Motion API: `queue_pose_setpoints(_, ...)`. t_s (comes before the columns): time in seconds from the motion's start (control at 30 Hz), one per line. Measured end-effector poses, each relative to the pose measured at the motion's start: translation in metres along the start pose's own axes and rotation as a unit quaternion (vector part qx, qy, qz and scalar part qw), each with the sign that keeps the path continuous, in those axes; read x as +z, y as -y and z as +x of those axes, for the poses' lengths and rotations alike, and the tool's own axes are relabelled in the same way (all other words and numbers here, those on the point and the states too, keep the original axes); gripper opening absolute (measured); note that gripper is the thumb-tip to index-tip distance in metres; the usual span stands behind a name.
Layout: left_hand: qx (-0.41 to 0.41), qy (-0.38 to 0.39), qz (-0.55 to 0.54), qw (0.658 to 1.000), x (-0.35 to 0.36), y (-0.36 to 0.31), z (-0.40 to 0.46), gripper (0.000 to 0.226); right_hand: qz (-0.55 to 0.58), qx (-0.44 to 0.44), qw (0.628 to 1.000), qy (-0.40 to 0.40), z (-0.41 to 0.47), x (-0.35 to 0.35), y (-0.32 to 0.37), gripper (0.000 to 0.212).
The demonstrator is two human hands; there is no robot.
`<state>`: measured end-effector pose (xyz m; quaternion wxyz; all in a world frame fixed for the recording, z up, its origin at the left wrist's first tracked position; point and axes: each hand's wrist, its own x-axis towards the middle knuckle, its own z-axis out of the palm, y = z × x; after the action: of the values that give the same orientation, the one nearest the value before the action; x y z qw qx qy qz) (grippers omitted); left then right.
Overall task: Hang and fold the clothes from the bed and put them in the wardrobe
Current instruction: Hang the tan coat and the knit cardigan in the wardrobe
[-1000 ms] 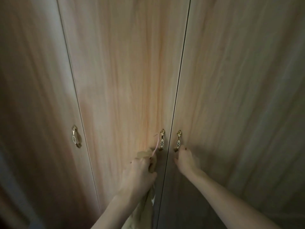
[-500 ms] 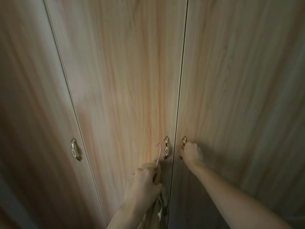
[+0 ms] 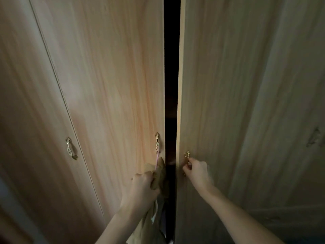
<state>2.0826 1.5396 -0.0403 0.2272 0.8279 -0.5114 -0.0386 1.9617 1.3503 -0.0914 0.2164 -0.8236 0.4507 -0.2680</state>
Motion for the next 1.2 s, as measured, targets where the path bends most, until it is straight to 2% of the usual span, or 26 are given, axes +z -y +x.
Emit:
queue_pose_setpoints(0.1, -0.002, -0.016, 0.04, 0.999, 0.008, -0.02, -0.019, 0.008, -0.002, -0.015, 1.0, 0.005, -0.033, -0.027, -0.019, 0.012)
queue_pose_setpoints(0.37, -0.021, -0.079, 0.047, 0.996, 0.024, -0.09, -0.068, 0.016, -0.015, -0.028, 0.999, 0.019, -0.099, -0.097, -0.084, 0.012)
queue_pose_setpoints(0.53, -0.01, -0.075, 0.002, 0.997, 0.044, -0.137, -0.088, 0.018, -0.022, -0.02, 0.996, 0.081, -0.126, -0.151, -0.133, 0.012)
queue_pose_setpoints(0.87, 0.002, -0.079, -0.008, 0.997, 0.06, -0.206, -0.093, 0.035, -0.082, 0.048, 0.993, 0.069, -0.141, -0.257, -0.232, 0.019)
queue_pose_setpoints(1.03, 0.003, -0.068, -0.007, 0.998, 0.063, -0.222, -0.092, 0.037, -0.104, 0.082, 0.99, 0.051, -0.135, -0.276, -0.26, 0.019)
queue_pose_setpoints(1.2, -0.004, -0.037, -0.035, 0.999, 0.066, -0.232, -0.092, 0.038, -0.127, 0.042, 0.989, 0.068, -0.144, -0.277, -0.256, 0.02)
